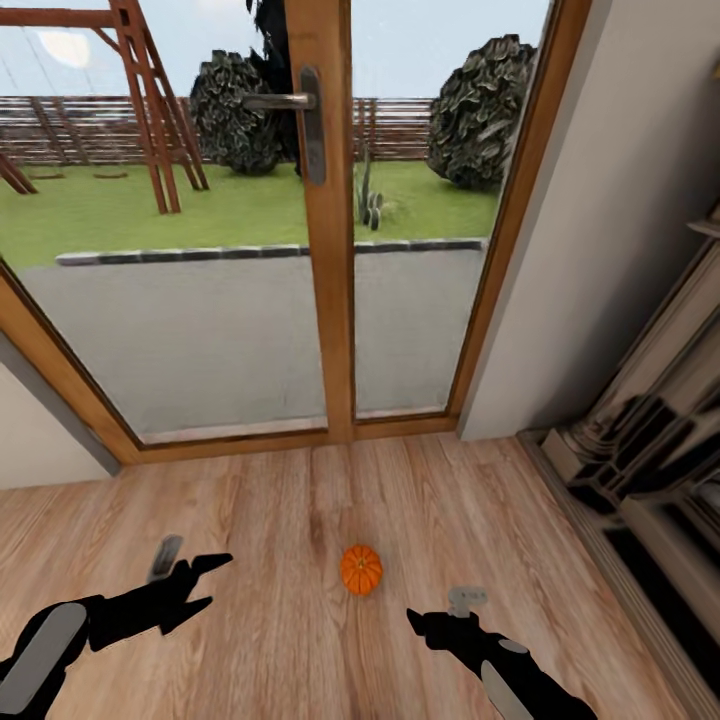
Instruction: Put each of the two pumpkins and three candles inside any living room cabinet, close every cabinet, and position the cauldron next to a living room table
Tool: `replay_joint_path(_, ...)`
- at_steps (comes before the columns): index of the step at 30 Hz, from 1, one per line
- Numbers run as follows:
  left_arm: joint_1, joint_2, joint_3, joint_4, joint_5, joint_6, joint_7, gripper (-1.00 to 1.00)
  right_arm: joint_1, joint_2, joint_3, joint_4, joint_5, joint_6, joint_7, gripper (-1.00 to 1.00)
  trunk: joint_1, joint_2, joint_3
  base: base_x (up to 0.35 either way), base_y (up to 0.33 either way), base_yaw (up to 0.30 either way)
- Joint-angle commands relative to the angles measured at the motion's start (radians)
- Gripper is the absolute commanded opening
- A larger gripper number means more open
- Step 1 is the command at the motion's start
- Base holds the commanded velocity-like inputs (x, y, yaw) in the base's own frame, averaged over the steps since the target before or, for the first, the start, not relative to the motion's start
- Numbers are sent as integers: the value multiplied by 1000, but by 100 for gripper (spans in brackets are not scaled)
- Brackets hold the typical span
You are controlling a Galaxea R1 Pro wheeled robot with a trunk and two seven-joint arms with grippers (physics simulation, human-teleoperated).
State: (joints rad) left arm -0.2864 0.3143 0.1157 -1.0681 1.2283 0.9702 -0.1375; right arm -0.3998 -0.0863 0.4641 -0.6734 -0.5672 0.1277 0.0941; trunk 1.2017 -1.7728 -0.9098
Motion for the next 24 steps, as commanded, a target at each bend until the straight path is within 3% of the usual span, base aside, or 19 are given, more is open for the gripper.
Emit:
replay_joint_path(1,0,4,7,0,-9,7,-12,100,-1,-1,3,-2,-8,3,1,100,0,0,-1,170,0,0)
replay_joint_path(9,1,18,25,1,4,18,-23,100,-1,0,-4,-1,-14,19,79,100,0,0,-1,164,4,0)
replay_joint_path(12,1,20,26,3,9,19,-23,100,-1,1,-14,0,-25,79,116,100,0,0,-1,254,76,0)
replay_joint_path(17,2,23,28,3,24,20,-24,100,-3,5,-93,-10,-75,185,124,100,0,0,-1,274,99,0)
replay_joint_path(21,2,33,28,6,28,21,-24,100,-6,28,-137,-15,-95,205,117,100,0,0,-1,122,27,0)
replay_joint_path(24,3,36,27,6,29,21,-24,100,-9,49,-169,-17,-104,205,69,100,0,0,-1,40,97,0)
